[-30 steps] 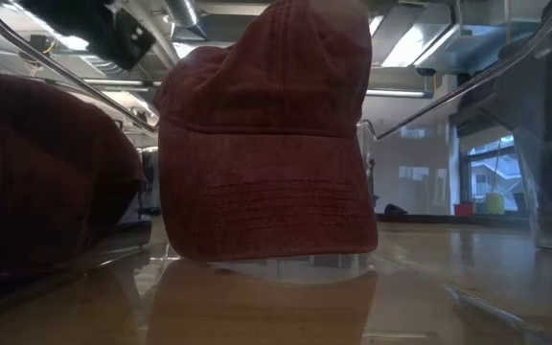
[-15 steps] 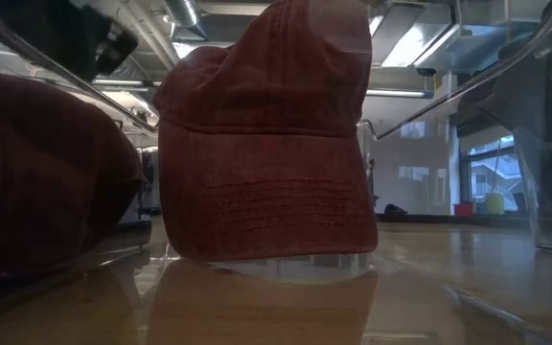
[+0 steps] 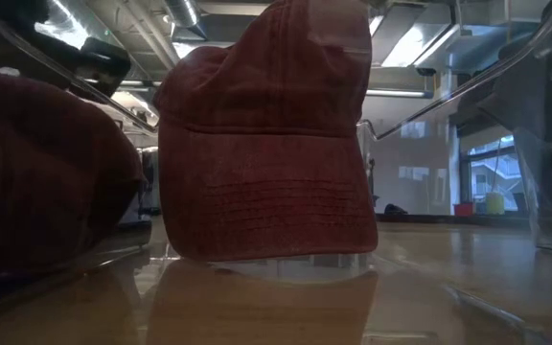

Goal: Pick & Place hat
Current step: Put the red cap into the left transparent bin

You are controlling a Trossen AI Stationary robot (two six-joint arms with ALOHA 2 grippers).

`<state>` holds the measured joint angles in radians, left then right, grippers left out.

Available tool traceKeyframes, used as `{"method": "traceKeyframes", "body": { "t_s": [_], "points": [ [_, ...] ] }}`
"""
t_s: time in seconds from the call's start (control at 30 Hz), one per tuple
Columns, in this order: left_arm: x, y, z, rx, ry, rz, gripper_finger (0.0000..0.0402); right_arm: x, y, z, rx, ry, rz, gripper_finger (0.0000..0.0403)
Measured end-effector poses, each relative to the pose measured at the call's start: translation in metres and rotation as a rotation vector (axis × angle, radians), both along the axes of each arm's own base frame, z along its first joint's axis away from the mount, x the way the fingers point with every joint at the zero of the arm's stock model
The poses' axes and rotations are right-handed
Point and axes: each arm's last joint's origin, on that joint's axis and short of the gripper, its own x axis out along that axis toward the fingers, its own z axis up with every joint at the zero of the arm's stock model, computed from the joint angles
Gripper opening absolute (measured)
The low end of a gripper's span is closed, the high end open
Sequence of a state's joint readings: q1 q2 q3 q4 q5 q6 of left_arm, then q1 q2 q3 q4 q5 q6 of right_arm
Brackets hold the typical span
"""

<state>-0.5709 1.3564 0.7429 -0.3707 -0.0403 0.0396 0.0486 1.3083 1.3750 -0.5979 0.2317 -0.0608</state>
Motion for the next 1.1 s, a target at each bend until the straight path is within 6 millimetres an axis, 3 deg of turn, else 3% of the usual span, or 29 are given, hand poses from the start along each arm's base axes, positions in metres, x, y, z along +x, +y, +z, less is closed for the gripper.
{"method": "traceKeyframes", "body": {
  "t_s": [0.37, 0.9, 1.1],
  "points": [
    [0.012, -0.008, -0.004, 0.047, -0.121, -0.138, 0.0111, 0.0, 0.0, 0.0, -0.002, -0.003, -0.002, 0.024],
    [0.014, -0.008, -0.003, 0.015, -0.134, -0.08, 0.0117, 0.0, 0.0, 0.001, 0.036, -0.018, -0.024, 0.024],
    [0.016, -0.01, -0.001, 0.006, -0.162, -0.073, 0.0149, 0.0, 0.0, 0.001, 0.073, -0.026, -0.044, 0.024]
  ]
}}
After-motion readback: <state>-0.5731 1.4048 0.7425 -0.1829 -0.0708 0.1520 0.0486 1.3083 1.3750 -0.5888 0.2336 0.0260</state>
